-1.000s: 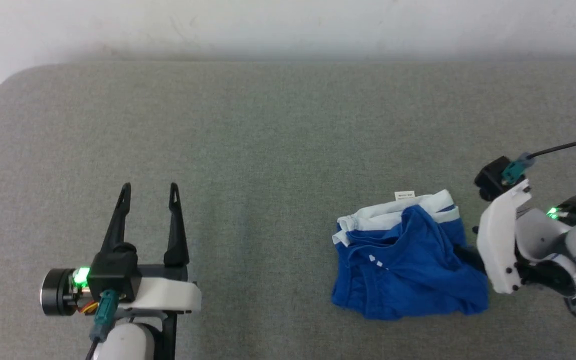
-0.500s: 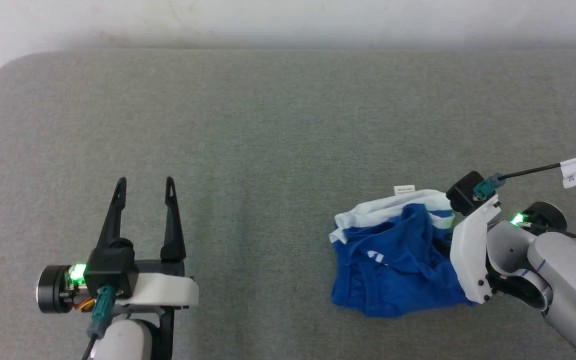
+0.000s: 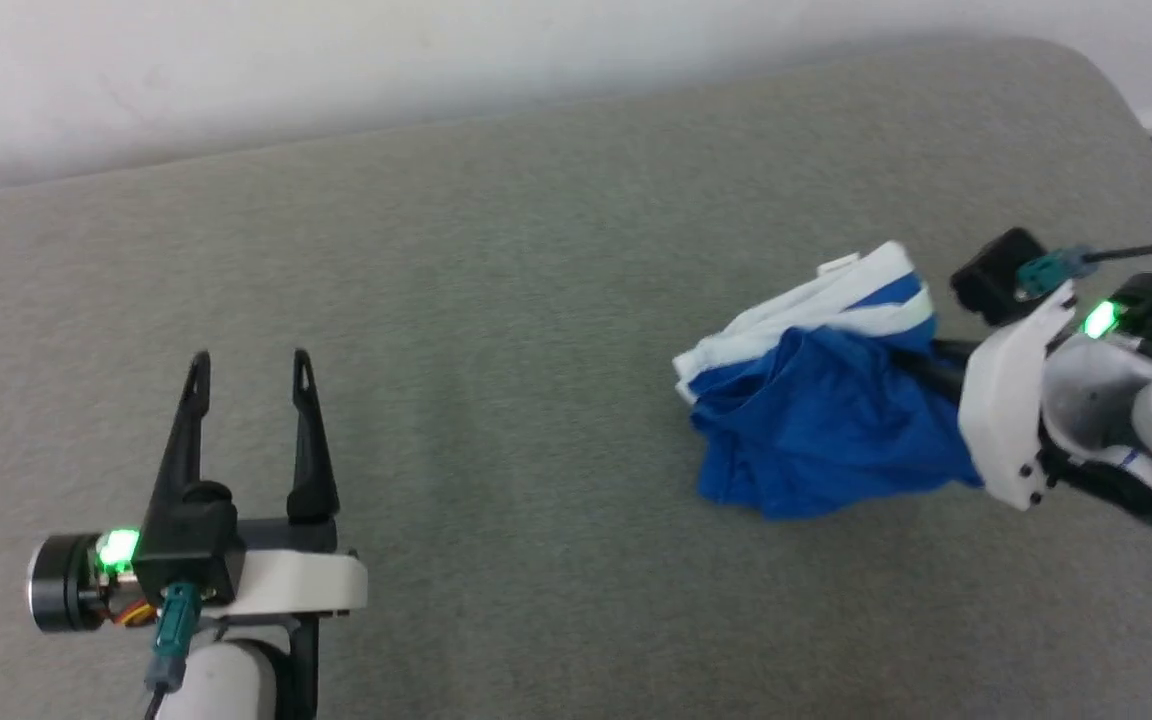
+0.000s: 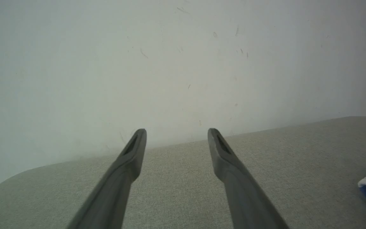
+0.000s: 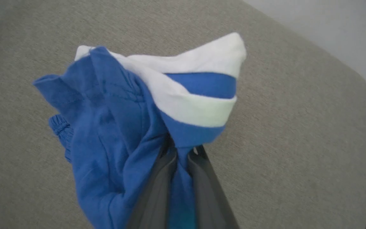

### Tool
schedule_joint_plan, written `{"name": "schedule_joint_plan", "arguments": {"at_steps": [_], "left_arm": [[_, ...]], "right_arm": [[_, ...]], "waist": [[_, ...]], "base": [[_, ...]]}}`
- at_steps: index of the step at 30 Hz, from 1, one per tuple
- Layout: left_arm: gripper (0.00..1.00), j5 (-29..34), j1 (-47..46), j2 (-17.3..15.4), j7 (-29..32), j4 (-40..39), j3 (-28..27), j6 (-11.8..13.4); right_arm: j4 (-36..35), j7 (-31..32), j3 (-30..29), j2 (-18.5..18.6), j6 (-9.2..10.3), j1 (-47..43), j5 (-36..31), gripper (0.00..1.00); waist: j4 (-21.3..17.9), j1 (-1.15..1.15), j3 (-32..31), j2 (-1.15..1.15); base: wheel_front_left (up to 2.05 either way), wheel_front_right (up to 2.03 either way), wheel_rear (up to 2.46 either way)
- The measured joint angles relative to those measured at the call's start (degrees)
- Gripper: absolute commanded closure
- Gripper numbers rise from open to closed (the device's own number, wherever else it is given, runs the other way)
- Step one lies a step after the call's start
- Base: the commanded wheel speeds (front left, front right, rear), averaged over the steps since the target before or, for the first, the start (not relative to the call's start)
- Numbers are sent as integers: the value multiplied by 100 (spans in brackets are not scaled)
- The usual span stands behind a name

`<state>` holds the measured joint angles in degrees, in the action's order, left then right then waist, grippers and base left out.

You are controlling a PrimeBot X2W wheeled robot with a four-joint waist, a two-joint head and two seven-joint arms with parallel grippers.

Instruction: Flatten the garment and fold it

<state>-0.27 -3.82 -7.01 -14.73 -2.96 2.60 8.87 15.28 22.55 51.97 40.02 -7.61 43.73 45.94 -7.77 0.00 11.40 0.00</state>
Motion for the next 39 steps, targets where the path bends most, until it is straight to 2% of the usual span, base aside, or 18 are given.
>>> {"name": "schedule_joint_plan", "arguments": {"at_steps": [6, 13, 19, 24, 28, 29, 30, 35, 39], "left_arm": [[0, 89, -339, -170, 0, -230, -3, 33], [0, 188, -731, -378, 0, -530, 79, 49], [0, 199, -1078, -487, 0, -717, 171, 60], [0, 223, -1210, -523, -1, -811, 268, 136], [0, 201, -1212, -517, 0, -803, 315, 236], [0, 175, -1211, -516, 0, -776, 320, 244], [0, 155, -1209, -511, 0, -738, 321, 258], [0, 16, -1142, -389, 0, -563, 326, 342], [0, -64, -830, -355, 0, -446, 249, 434]], "right_arm": [[445, -168, -274, 264, 0, 322, -212, 100], [1486, -530, -717, 535, -1, 867, -882, 100], [2551, -921, -1145, 675, -1, 1317, -1449, 100], [3415, -1280, -1497, 541, 0, 1585, -1867, 100], [3903, -1377, -1578, 244, -1, 1584, -2037, 100], [3996, -1455, -1629, 186, -1, 1586, -2069, 70], [4079, -1540, -1677, 146, -1, 1591, -2124, 0], [4390, -2162, -1980, 253, 0, 1640, -2488, 0], [4287, -3071, -2377, 235, -1, 1766, -2836, 0]], "waist": [[-545, 0, 374, 0], [-856, 1, 1081, 0], [-851, 1, 1723, 0], [-744, 2, 2129, 0], [-582, 1, 2240, 0], [-551, 1, 2232, 0], [-530, 1, 2205, 0], [-427, 0, 1915, 0], [-377, -1, 1536, 0]], "base": [[0, 0, 0], [0, 0, 0], [0, 0, 0], [0, 0, 0], [0, 0, 0], [0, 0, 0], [0, 0, 0], [0, 0, 0], [0, 0, 0]]}}
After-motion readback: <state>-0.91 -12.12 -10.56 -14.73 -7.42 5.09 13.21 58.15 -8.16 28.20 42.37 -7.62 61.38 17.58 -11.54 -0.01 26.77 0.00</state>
